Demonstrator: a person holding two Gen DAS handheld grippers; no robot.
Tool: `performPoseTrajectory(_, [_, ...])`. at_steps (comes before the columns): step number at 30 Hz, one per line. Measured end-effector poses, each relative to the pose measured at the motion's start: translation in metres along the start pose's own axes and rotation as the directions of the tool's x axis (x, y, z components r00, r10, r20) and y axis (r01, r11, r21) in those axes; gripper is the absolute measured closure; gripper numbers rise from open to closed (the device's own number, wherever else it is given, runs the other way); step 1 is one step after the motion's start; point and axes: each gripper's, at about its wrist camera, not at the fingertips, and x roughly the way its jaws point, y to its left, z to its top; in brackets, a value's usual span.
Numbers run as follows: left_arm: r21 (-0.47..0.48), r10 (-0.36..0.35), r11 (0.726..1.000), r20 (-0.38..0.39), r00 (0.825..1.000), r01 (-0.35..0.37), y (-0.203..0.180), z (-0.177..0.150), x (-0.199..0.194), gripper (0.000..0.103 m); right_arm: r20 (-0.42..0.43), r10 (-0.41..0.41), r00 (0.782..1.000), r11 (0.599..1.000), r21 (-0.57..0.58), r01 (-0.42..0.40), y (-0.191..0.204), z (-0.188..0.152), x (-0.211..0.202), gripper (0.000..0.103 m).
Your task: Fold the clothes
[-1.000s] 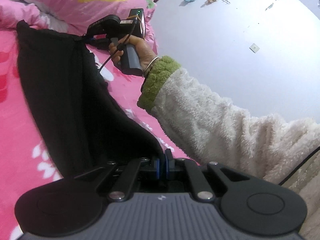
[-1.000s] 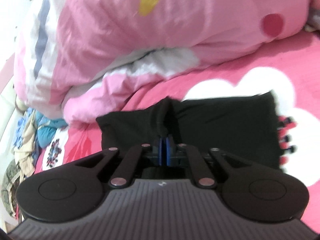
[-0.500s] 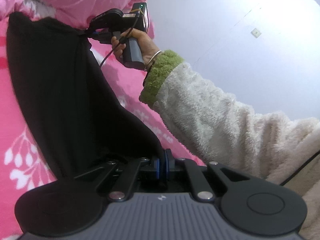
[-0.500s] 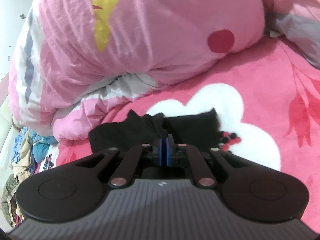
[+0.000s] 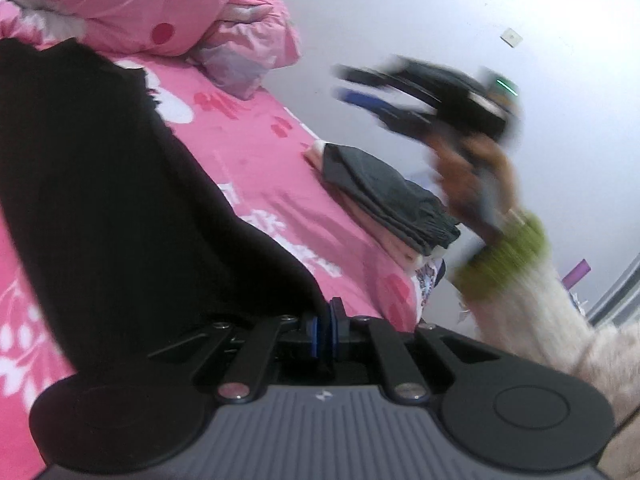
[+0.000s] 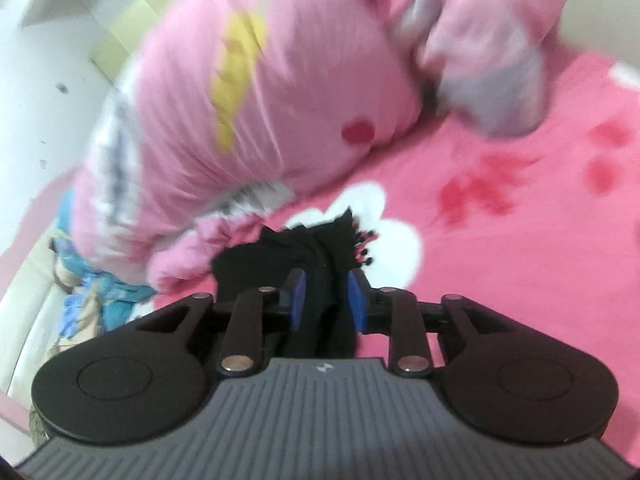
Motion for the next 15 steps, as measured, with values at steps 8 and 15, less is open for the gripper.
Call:
performPoseTrajectory(8, [0.009, -0.004, 1.000, -0.052, 0.999, 0.005, -0.026, 0.001, 0.051, 0.096, 0.125, -0.057, 0.990, 0.991, 0.126, 0.041, -0.040, -0.121, -0.184, 0.067])
performPoseTrajectory(15, [0.012, 0.018, 1.000, -0.152, 0.988, -0.016, -0.048, -0.016, 0.093, 0.060, 0.068, -0.116, 0.991, 0.943, 0.321, 0.088, -0.079, -0.223, -0.173, 0.067])
